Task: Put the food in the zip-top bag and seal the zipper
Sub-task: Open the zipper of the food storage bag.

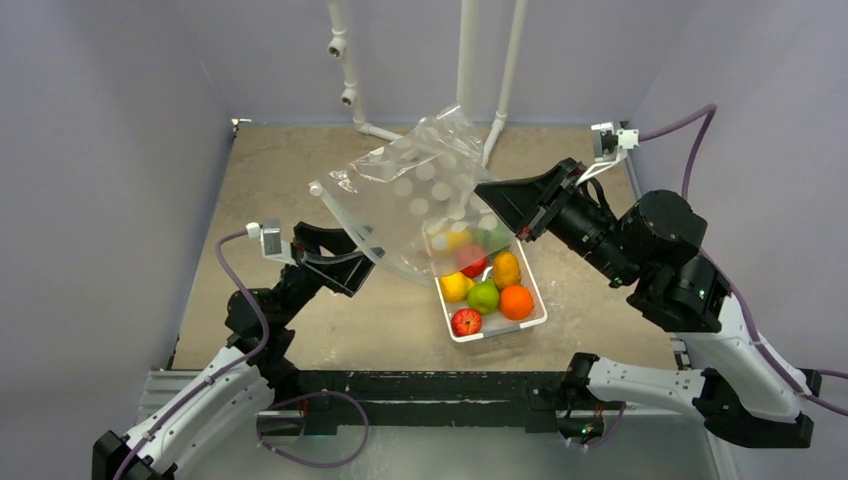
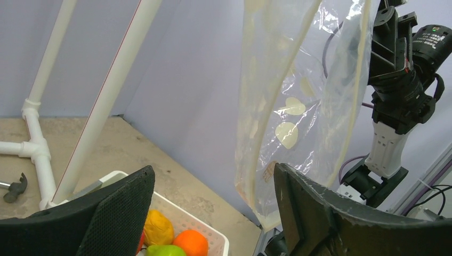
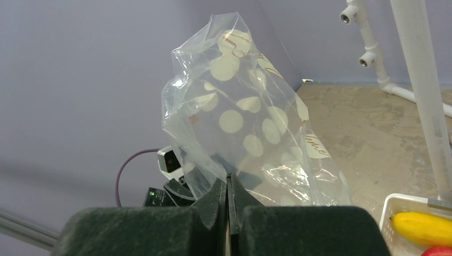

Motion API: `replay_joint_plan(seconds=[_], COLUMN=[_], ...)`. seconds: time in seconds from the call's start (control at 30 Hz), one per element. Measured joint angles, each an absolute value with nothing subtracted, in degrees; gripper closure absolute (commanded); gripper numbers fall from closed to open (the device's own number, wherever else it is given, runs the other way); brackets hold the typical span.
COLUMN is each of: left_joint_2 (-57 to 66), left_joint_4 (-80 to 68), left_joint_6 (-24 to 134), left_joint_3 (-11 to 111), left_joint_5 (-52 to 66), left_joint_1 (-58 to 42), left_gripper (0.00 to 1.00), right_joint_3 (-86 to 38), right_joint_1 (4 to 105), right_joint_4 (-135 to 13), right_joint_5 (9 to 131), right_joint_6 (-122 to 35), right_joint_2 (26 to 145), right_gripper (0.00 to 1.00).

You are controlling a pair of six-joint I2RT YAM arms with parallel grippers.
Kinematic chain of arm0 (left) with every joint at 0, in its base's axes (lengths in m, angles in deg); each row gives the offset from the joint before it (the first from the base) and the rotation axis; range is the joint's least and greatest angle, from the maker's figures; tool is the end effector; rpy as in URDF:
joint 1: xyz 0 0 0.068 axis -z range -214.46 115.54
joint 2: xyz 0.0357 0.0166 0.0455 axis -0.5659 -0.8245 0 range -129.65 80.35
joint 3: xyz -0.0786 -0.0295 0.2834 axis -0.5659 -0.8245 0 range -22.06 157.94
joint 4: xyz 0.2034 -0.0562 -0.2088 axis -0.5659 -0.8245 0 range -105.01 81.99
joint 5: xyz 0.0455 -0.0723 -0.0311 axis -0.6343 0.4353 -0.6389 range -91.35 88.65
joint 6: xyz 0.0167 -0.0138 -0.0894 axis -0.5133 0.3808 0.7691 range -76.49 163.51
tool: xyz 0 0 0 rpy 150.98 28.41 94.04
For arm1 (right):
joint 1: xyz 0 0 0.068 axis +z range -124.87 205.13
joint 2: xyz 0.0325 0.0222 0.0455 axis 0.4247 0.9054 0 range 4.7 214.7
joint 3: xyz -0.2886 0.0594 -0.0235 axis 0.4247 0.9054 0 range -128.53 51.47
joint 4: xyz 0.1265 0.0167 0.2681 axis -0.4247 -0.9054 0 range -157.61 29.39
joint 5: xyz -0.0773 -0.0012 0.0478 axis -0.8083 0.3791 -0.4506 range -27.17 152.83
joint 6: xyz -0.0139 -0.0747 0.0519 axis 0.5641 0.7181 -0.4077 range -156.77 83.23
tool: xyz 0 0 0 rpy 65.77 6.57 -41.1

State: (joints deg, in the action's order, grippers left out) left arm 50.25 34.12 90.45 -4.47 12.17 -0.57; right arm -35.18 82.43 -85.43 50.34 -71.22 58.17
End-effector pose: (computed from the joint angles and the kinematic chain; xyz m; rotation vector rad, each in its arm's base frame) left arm 0.1506 -0.1244 0.3313 0.1022 1.1698 -1.3860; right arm 0.1261 0.1633 0.5719 -0.1124 1.5302 1.1491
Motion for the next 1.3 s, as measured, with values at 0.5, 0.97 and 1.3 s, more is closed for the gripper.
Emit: replay_joint_plan(seconds=[0.5,0.97,1.3], left_joint_2=[46.99,52.78,53.81], left_joint_4=[39.94,29.93,8.51], left_joint_6=[90.49,86.88,79.58], left_joint_3=[-1.48,3.18,15.09], left_joint_5=[15.06,15.91,9.98], left_joint_1=[-0.57,-0.57,-0.57], left_gripper=[0.61,1.0,1.0], right_joint_3=[-32.75,-28.95,-25.21], right_joint_1=[82.43,82.43,82.25], right_joint_4=[-83.26,-80.88,-78.26], right_joint_5=[52.5,50.14,45.7], right_joint_6=[-71.49,-73.82,-75.2], right_joint_2=[57.51,57.17,60.55], right_gripper=[1.0,1.0,0.69])
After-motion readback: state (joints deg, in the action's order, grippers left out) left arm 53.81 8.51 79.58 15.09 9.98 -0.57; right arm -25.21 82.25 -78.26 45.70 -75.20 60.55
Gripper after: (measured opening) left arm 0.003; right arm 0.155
